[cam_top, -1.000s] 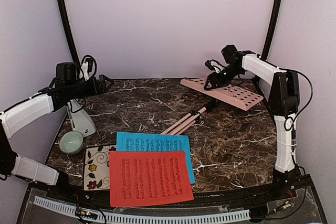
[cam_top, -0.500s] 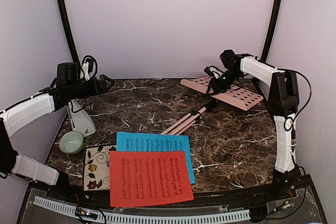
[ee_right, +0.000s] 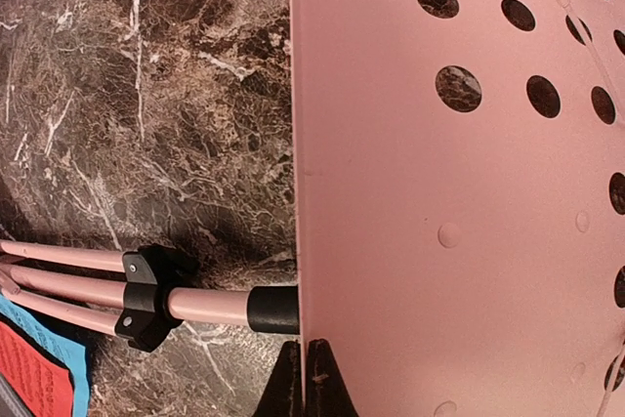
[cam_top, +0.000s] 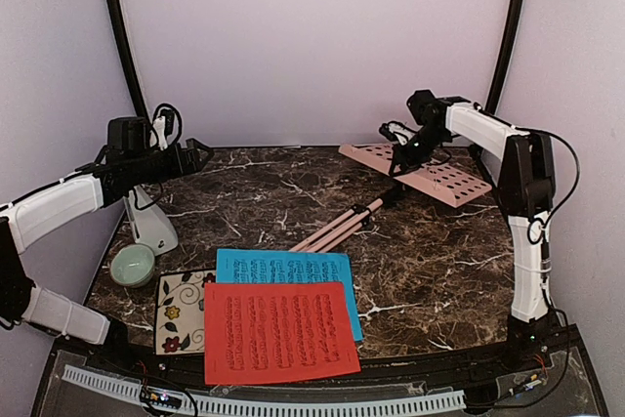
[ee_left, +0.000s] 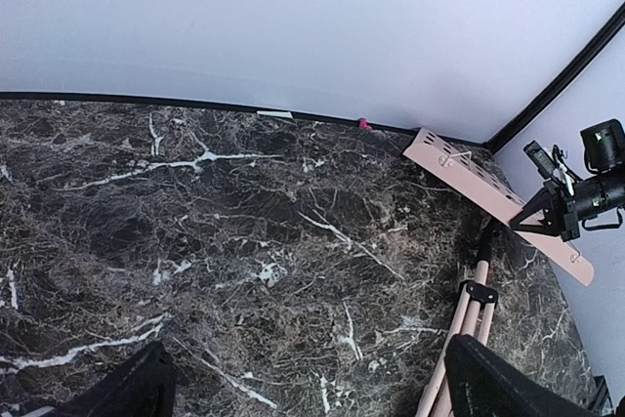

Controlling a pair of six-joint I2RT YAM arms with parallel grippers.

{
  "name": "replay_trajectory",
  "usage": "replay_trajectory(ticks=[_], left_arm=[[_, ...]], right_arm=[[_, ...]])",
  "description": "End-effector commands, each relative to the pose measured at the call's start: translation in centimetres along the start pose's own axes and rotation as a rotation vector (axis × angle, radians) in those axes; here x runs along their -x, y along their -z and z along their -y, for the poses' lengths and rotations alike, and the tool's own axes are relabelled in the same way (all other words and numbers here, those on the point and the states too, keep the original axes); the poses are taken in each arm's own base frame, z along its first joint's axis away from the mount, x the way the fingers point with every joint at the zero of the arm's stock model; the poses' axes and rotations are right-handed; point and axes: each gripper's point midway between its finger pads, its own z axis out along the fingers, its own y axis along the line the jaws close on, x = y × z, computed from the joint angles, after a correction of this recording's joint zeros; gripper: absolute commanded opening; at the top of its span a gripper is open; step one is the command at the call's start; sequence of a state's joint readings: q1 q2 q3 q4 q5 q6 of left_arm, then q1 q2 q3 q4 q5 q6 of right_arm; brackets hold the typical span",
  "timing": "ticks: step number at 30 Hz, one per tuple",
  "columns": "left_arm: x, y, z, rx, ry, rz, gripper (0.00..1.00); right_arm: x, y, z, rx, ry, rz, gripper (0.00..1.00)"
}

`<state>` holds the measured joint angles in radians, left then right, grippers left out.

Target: Set up the instrument practice props

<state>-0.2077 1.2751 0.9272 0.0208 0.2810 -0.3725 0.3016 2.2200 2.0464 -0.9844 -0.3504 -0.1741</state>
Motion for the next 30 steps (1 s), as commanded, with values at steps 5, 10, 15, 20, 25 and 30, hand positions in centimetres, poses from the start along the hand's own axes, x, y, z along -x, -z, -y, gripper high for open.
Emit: replay_trajectory(ticks=[5, 10, 15, 20, 25, 30], left_arm=[[0.0, -0.1, 0.6, -0.034, 0.011, 0.013, 0.99], [0.2, 0.2, 0.9, -0.042, 0.011, 0.02, 0.99], [0.4, 0.3, 0.9, -0.041, 0.008, 0.028, 0.99], [0.8, 0.6, 1.4, -0.05, -0.003, 0.038, 0.99], [1.5, 1.1, 2.1, -0.063, -0.029, 0.055, 0.99], [2.1, 1.5, 3.4, -0.1, -0.067, 0.065, 0.99]], right_arm=[[4.6, 5.5, -1.4, -0.101, 0.058, 0.134, 0.0], [7.5, 11.3, -1.9, -0.222, 0.099, 0.295, 0.0], [9.8, 17.3, -3.3, -0.377, 0.167, 0.493, 0.0], [11.7, 23.3, -5.3, -0.508, 0.244, 0.674, 0.0], [13.1, 27.8, -9.0, -0.633, 0.398, 0.802, 0.0], [13.7, 32.6, -13.8, -0.756, 0.562, 0.969, 0.0]])
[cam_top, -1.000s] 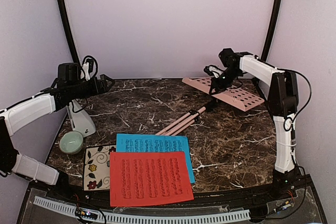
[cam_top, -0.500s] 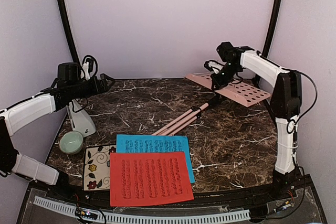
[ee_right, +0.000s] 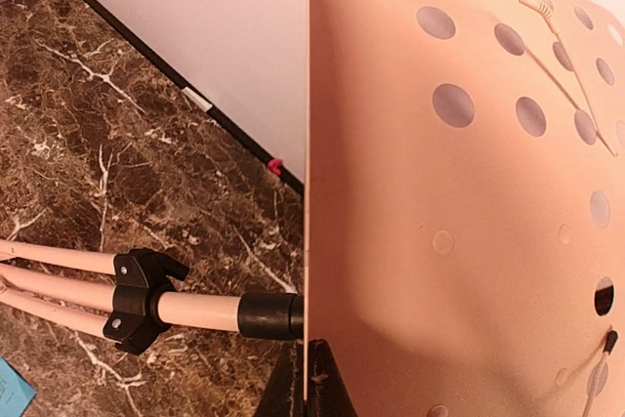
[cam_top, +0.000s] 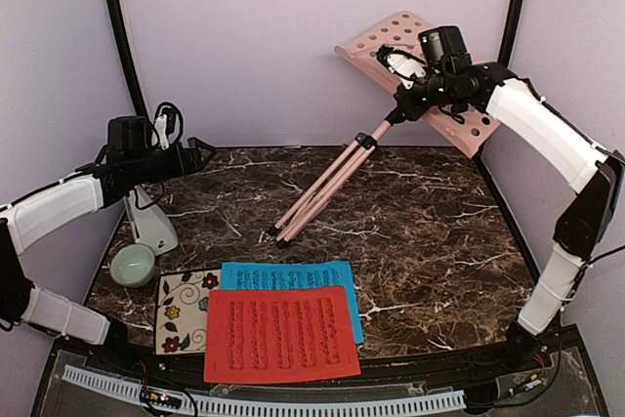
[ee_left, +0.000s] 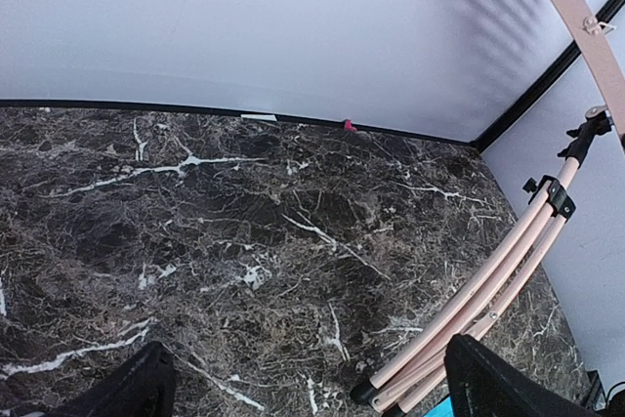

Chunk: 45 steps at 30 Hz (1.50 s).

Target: Set up the instrument practice props

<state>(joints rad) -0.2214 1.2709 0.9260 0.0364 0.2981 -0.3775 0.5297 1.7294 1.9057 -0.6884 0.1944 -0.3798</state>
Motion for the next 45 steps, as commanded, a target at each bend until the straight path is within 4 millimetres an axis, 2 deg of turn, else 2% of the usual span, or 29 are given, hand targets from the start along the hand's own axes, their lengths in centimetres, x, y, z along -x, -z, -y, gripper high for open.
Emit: replay_trajectory(ticks=[1, 2, 4, 12, 18, 22, 24, 31, 36, 37, 39, 45], left_arm=[[2.1, 1.5, 3.0, -0.087, -0.079, 0.063, 0.99], [2.1, 1.5, 3.6, -0.117, -0.097, 0.065, 0.99], [1.9, 1.5, 5.0, -0.182, -0.135, 0.069, 0.99], [1.2, 0.7, 11.4, -0.367, -0.322, 0.125, 0.97], [0.8, -2.4, 14.6, -0.36, -0.437, 0.19, 0.84], [-1.1, -5.4, 16.9, -0.352, -0.521, 0.156, 0.78], [-2.0, -6.3, 18.3, -0.362, -0.549, 0.15, 0.76], [-1.9, -8.0, 19.6, -0.347, -0.536, 0.199, 0.64], [-1.1, -10.2, 19.6, -0.275, -0.553, 0.226, 0.55], [-1.0, -10.7, 19.6, -0.255, -0.56, 0.232, 0.54], [-0.7, -11.3, 19.6, -0.224, -0.577, 0.249, 0.52], [-0.3, -13.2, 19.8, -0.176, -0.613, 0.258, 0.5]], right_arm=[[11.8, 9.0, 4.7, -0.312, 0.088, 0.473, 0.0], [12.7, 11.0, 5.1, -0.345, 0.096, 0.526, 0.0], [13.7, 12.8, 4.8, -0.384, 0.136, 0.585, 0.0], [17.3, 17.0, 2.1, -0.443, 0.311, 0.693, 0.0], [19.5, 19.6, 0.7, -0.493, 0.375, 0.752, 0.0], [20.9, 21.2, 0.0, -0.546, 0.412, 0.772, 0.0], [21.4, 21.8, -0.4, -0.57, 0.433, 0.778, 0.0], [22.1, 23.1, -0.9, -0.646, 0.47, 0.769, 0.0], [22.0, 22.7, -1.8, -0.634, 0.486, 0.768, 0.0], [22.0, 22.6, -1.9, -0.634, 0.492, 0.764, 0.0], [22.0, 21.2, -3.0, -0.622, 0.519, 0.746, 0.0], [21.9, 20.2, -4.1, -0.613, 0.551, 0.729, 0.0]])
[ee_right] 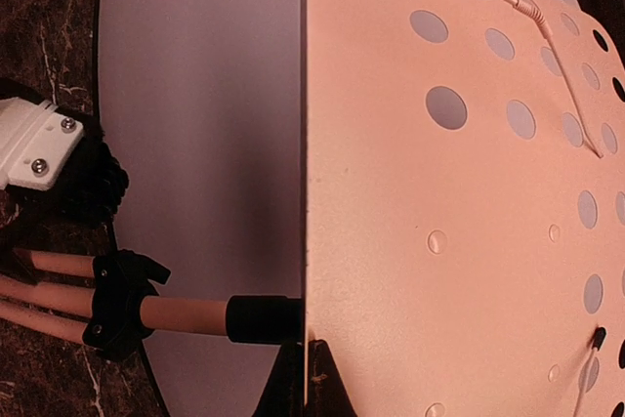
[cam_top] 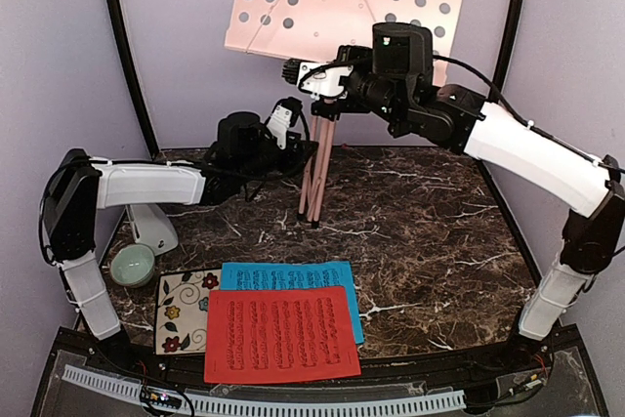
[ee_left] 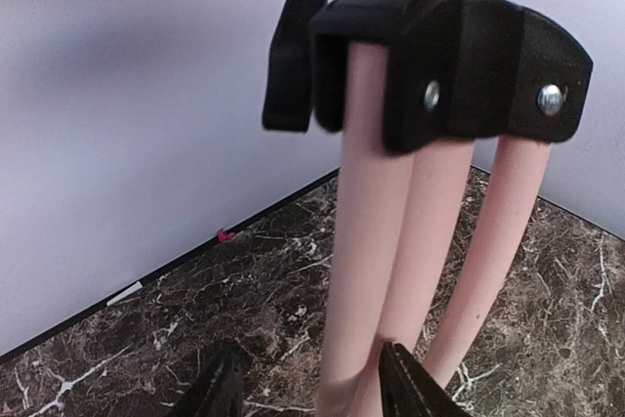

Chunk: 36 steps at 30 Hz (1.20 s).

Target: Set up the instrument practice props

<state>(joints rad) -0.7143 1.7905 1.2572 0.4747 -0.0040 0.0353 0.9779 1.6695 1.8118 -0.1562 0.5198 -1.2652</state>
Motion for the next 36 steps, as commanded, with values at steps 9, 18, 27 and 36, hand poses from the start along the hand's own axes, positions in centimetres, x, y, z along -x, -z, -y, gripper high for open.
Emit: replay_trajectory(ticks=[9, 18, 27, 36], left_arm=[[1.1, -1.8, -2.3, 0.177, -0.036, 0.026, 0.37], [1.3, -3.2, -4.0, 0.302, 0.006, 0.042, 0.39], [1.6, -4.5, -5.2, 0.422, 0.042, 0.083, 0.44], [2.1, -4.9, -4.0, 0.367, 0.078, 0.09, 0.05]], right_arm=[[2.5, 4.7, 12.7, -0.421, -0.17, 0.11, 0.0], [3.2, 4.0, 11.6, -0.387, -0.179, 0.126, 0.0], [3.8, 3.1, 10.4, -0.357, -0.187, 0.135, 0.0], [3.4, 2.4, 10.4, -0.376, -0.217, 0.116, 0.11]])
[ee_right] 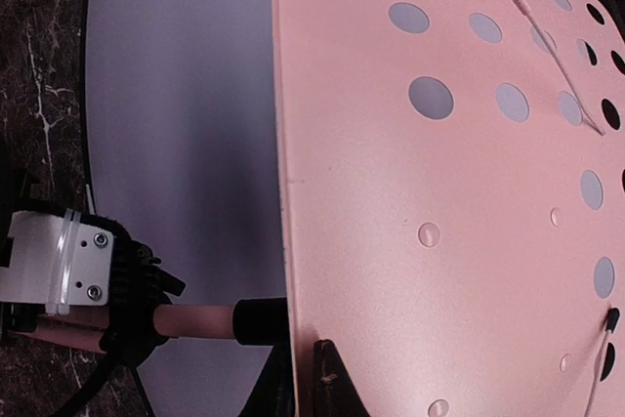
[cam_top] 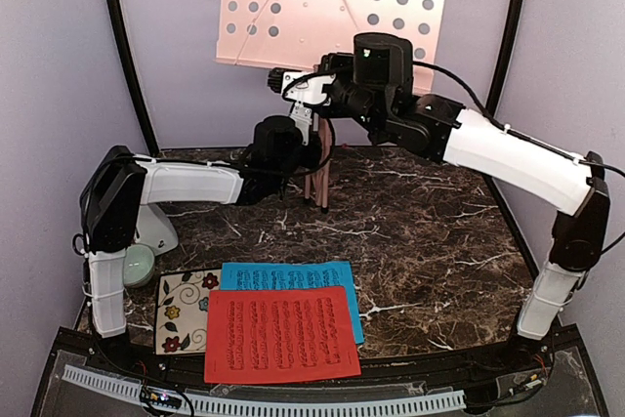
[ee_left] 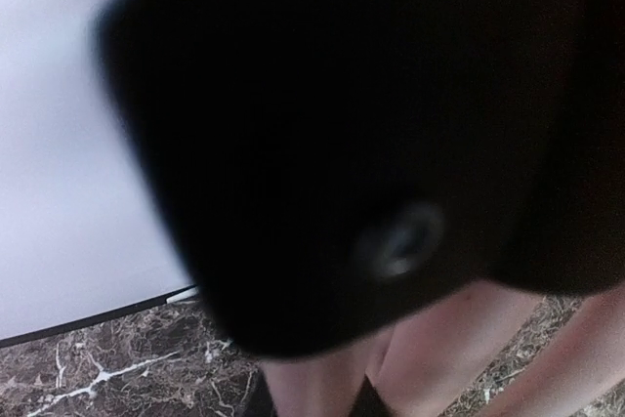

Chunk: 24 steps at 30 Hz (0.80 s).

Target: Set up the instrument practice props

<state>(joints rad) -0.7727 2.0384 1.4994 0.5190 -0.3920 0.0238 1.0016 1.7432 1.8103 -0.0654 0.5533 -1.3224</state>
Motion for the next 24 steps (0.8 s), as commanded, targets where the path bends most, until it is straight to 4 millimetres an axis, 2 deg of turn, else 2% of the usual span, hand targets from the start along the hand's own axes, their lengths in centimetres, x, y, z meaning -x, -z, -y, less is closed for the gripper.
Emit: replay_trajectory(ticks=[1, 3, 4, 7, 11, 16, 17, 19, 22, 24], left_arm=[[2.7, 0.1, -1.3, 0.04, 0.083, 0.042, 0.02], [2.6, 0.2, -1.6, 0.056, 0.104, 0.029, 0.0], [2.5, 0.2, -1.7, 0.061, 0.116, 0.022, 0.0], [2.2, 0.2, -1.9, 0.073, 0.124, 0.004, 0.0], [2.0, 0.1, -1.9, 0.075, 0.119, -0.015, 0.0], [2.2, 0.1, -1.9, 0.079, 0.108, -0.022, 0.0], [2.2, 0.1, -1.9, 0.078, 0.106, -0.023, 0.0], [2.4, 0.1, -1.9, 0.074, 0.103, -0.026, 0.0], [2.5, 0.1, -1.8, 0.07, 0.099, -0.03, 0.0], [2.6, 0.0, -1.8, 0.067, 0.094, -0.034, 0.0]], right_arm=[[1.3, 4.2, 12.7, -0.366, -0.279, 0.11, 0.21], [1.3, 4.5, 13.0, -0.38, -0.3, 0.121, 0.44], [1.3, 4.6, 13.1, -0.384, -0.305, 0.124, 0.52], [1.4, 5.1, 13.3, -0.387, -0.32, 0.135, 0.68], [2.0, 6.8, 14.3, -0.384, -0.414, 0.165, 0.8], [2.3, 10.4, 13.7, -0.263, -0.637, 0.27, 0.88], [2.2, 11.3, 13.1, -0.224, -0.703, 0.303, 0.94], [1.6, 12.9, 11.7, -0.158, -0.835, 0.356, 0.96], [0.2, 14.5, 8.0, -0.064, -0.993, 0.375, 0.96], [-1.4, 14.6, 5.1, -0.027, -1.061, 0.322, 0.96]])
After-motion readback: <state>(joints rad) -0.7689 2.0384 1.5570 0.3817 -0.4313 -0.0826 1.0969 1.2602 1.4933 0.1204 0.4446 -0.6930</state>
